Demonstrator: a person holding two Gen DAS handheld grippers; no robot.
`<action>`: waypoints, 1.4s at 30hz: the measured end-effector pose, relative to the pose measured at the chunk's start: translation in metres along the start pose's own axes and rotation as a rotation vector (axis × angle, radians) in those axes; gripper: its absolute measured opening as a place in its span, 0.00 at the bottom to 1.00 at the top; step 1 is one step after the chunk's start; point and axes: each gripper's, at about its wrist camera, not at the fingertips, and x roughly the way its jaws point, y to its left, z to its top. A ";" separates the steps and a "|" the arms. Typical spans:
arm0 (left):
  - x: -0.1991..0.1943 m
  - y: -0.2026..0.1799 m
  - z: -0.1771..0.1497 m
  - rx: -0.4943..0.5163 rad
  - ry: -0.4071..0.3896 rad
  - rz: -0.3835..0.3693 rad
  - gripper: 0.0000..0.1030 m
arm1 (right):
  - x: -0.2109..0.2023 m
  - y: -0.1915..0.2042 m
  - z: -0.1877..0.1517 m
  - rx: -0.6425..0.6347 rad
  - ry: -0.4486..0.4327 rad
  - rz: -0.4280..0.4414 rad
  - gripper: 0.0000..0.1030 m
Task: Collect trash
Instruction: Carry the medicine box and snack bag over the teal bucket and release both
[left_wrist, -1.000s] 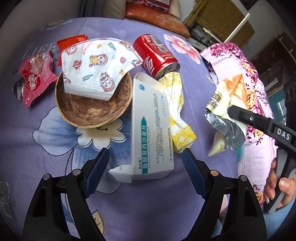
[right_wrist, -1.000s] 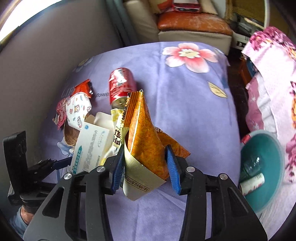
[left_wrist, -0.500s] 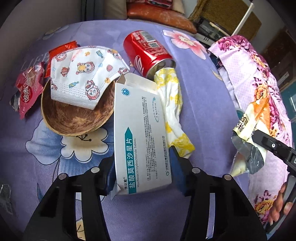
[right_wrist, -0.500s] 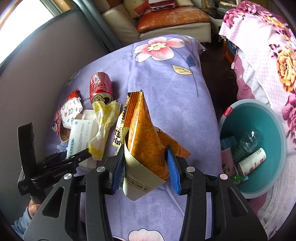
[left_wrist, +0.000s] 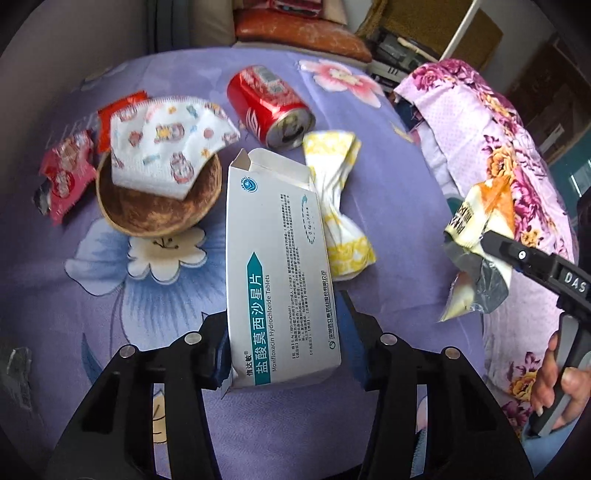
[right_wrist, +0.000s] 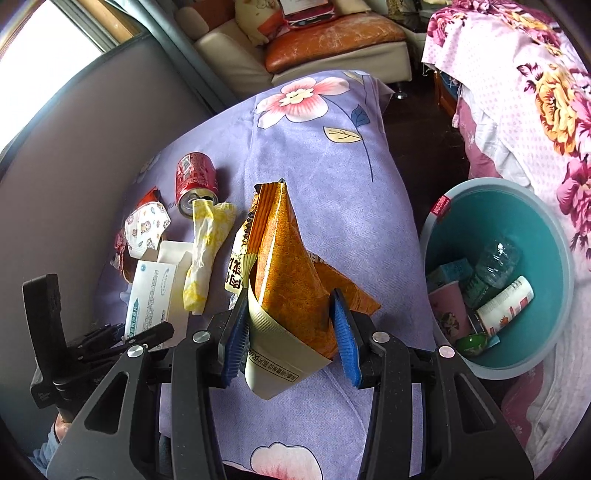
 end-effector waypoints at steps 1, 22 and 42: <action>-0.007 -0.001 0.001 0.001 -0.017 0.000 0.49 | -0.001 0.000 0.000 0.002 -0.003 0.000 0.40; -0.009 -0.137 0.043 0.256 -0.038 -0.134 0.49 | -0.084 -0.082 0.003 0.178 -0.213 -0.069 0.40; 0.081 -0.257 0.044 0.422 0.129 -0.202 0.49 | -0.117 -0.181 -0.008 0.333 -0.256 -0.203 0.40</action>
